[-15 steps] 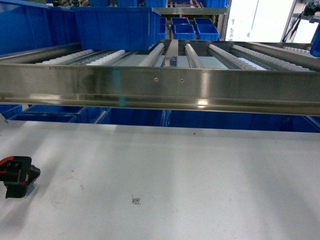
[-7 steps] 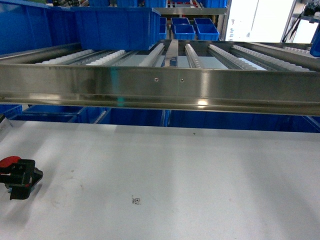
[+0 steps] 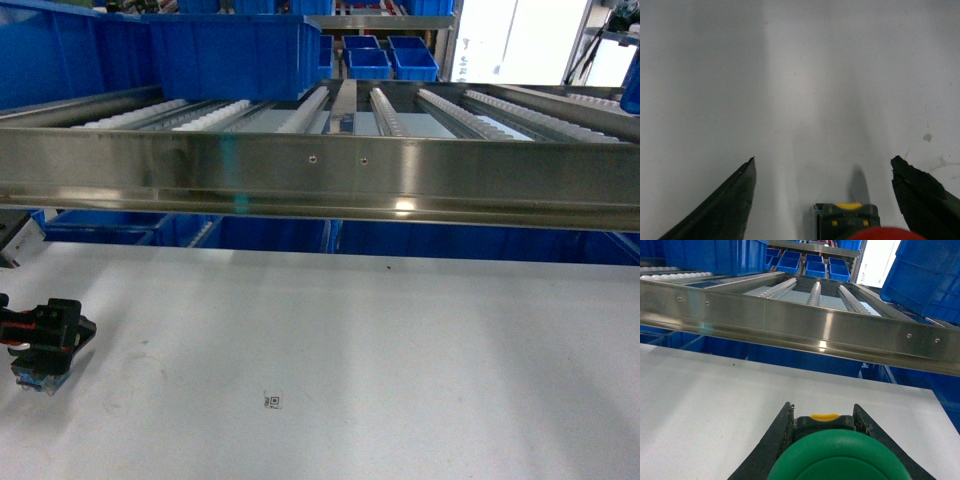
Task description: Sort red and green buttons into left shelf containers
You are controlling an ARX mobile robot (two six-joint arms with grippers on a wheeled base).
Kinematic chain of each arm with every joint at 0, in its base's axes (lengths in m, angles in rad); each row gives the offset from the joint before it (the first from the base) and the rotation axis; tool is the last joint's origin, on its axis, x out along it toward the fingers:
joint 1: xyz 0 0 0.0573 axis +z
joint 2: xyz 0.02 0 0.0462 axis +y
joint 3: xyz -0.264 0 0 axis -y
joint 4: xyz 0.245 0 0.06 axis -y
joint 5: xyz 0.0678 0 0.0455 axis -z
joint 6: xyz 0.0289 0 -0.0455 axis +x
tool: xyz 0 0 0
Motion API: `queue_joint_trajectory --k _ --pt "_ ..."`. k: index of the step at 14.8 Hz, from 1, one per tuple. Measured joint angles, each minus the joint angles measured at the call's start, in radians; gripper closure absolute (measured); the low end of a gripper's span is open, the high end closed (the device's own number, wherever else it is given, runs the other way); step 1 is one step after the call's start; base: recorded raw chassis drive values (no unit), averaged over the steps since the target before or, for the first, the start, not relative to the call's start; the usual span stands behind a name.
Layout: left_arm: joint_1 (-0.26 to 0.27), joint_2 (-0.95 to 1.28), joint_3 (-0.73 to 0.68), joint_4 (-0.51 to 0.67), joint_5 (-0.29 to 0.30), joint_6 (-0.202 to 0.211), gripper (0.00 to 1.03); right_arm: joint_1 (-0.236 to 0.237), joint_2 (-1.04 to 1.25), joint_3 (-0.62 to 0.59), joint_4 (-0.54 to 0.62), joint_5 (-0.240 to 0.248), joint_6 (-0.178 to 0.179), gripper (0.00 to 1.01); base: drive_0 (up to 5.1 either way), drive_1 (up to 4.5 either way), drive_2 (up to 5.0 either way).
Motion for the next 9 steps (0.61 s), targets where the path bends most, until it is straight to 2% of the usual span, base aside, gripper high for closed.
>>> queue_joint_trajectory --k 4,5,7,9 --pt "-0.029 0.011 0.004 -0.010 -0.026 -0.003 0.70 0.000 0.000 0.000 0.000 0.000 0.000 0.73 0.0 0.00 0.0" --pt "-0.032 0.011 0.004 -0.005 -0.029 -0.006 0.74 0.000 0.000 0.000 0.000 0.000 0.000 0.73 0.0 0.00 0.0" --pt "-0.031 0.000 -0.005 -0.006 -0.045 -0.029 0.74 0.000 0.000 0.000 0.000 0.000 0.000 0.73 0.0 0.00 0.0" --pt "-0.041 -0.101 -0.054 0.010 -0.033 -0.050 0.74 0.000 0.000 0.000 0.000 0.000 0.000 0.73 0.0 0.00 0.0"
